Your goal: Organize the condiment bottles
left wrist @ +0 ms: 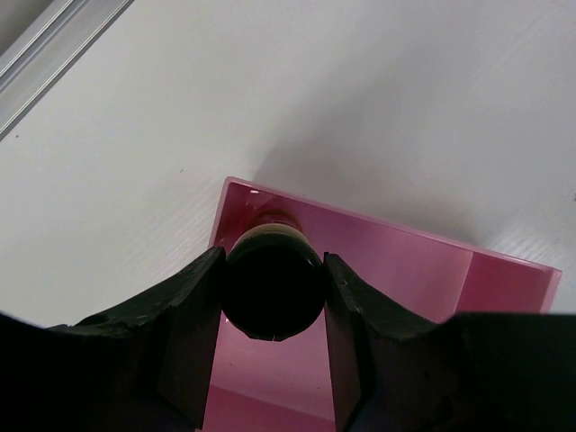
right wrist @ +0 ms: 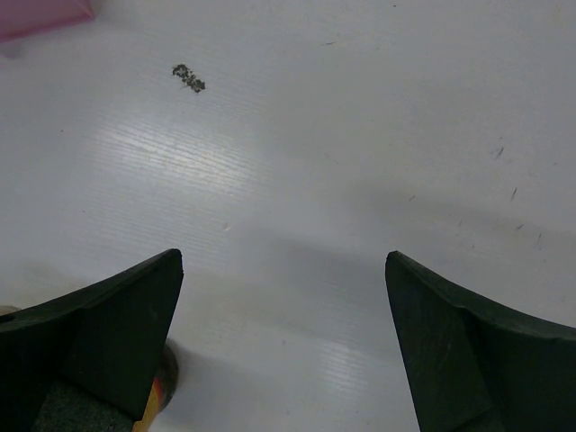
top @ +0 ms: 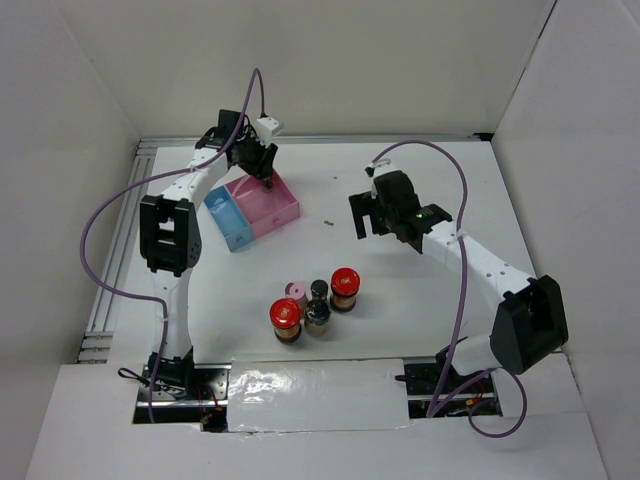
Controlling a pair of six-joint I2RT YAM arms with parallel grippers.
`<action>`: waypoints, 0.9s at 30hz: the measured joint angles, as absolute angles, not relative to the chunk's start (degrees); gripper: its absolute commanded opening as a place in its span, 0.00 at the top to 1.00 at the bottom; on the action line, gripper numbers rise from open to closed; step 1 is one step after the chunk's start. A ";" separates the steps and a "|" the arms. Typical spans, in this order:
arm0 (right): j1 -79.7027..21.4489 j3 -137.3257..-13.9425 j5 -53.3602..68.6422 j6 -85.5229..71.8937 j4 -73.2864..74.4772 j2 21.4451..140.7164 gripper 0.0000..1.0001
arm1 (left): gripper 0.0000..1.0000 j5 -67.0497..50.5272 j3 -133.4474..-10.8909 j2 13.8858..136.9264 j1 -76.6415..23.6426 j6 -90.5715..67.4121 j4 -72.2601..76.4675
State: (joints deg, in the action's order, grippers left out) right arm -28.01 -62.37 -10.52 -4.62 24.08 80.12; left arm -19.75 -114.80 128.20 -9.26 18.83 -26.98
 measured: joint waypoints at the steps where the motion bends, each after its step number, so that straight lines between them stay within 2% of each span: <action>1: -28.10 -62.37 -10.57 -4.62 24.14 80.12 0.00 | 1.00 -19.64 -114.74 128.31 -9.26 18.79 -26.55; 3: -28.32 -62.37 -10.72 -4.62 24.23 80.12 0.00 | 0.93 -19.53 -114.13 128.31 -9.26 18.50 -25.56; 4: -28.47 -62.37 -10.74 -4.62 24.27 80.12 0.00 | 0.83 -19.55 -113.89 128.31 -9.26 18.15 -25.08; 6: -28.77 -62.37 -10.74 -4.64 24.38 80.12 0.00 | 0.70 -19.55 -113.21 128.31 -9.26 17.87 -24.38; 7: -28.93 -62.39 -10.76 -4.64 24.53 80.12 0.00 | 0.54 -19.55 -113.06 128.31 -9.26 17.76 -24.40; 10: -29.47 -62.65 -10.79 -4.80 25.26 80.12 0.00 | 0.28 -19.57 -113.01 128.31 -9.26 17.63 -24.14; 13: -30.15 -62.89 -11.00 -4.84 25.39 80.12 0.00 | 0.16 -19.57 -112.99 128.31 -9.26 17.67 -23.94; 15: -30.46 -62.92 -11.20 -4.86 25.39 80.12 0.00 | 0.11 -19.59 -112.99 128.31 -9.26 17.63 -23.88; 16: -30.52 -62.94 -11.20 -4.86 25.39 80.12 0.00 | 0.06 -19.59 -112.99 128.31 -9.26 17.61 -23.92; 19: -30.63 -62.94 -11.25 -4.89 25.41 80.09 0.00 | 0.01 -19.68 -112.99 128.16 -9.26 17.56 -24.03; 27: -31.00 -62.94 -11.33 -5.06 25.41 79.61 0.00 | 0.01 -20.34 -113.80 123.55 -9.26 16.51 -27.27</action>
State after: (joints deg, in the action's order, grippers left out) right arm -31.00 -62.94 -11.33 -5.06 25.41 79.61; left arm -20.34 -113.80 123.55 -9.26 16.51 -27.27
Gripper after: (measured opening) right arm 0.998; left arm 0.993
